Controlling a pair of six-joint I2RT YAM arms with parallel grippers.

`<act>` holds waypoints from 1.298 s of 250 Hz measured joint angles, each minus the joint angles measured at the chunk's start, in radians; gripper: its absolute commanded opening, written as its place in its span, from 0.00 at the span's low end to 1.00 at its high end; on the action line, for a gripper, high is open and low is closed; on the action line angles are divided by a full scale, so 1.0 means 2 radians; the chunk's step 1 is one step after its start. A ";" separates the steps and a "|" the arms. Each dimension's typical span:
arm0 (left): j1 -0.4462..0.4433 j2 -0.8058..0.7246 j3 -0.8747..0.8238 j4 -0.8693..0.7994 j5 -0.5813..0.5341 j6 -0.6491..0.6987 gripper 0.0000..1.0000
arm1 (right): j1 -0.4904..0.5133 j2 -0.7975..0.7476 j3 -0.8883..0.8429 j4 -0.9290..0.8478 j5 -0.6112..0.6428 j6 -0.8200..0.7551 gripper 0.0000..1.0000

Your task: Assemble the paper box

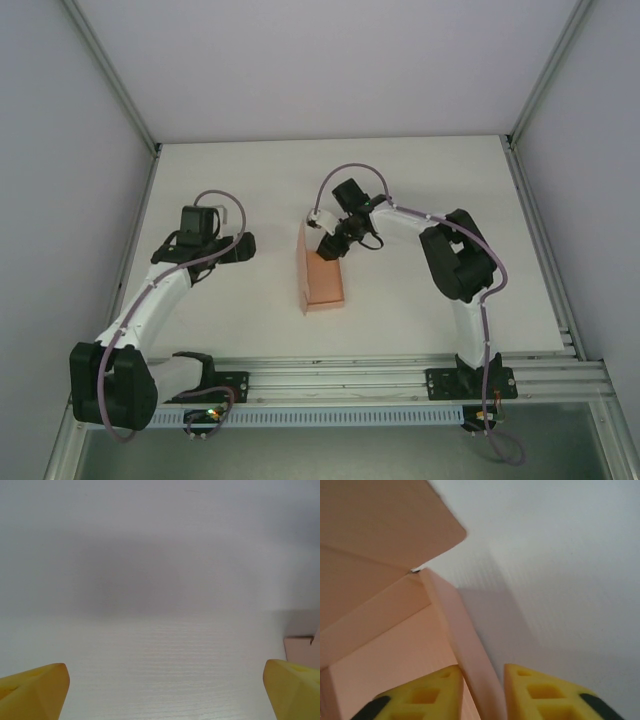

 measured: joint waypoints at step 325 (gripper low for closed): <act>-0.098 0.004 0.014 0.032 0.124 0.113 0.99 | 0.114 -0.348 -0.239 0.038 0.436 0.348 1.00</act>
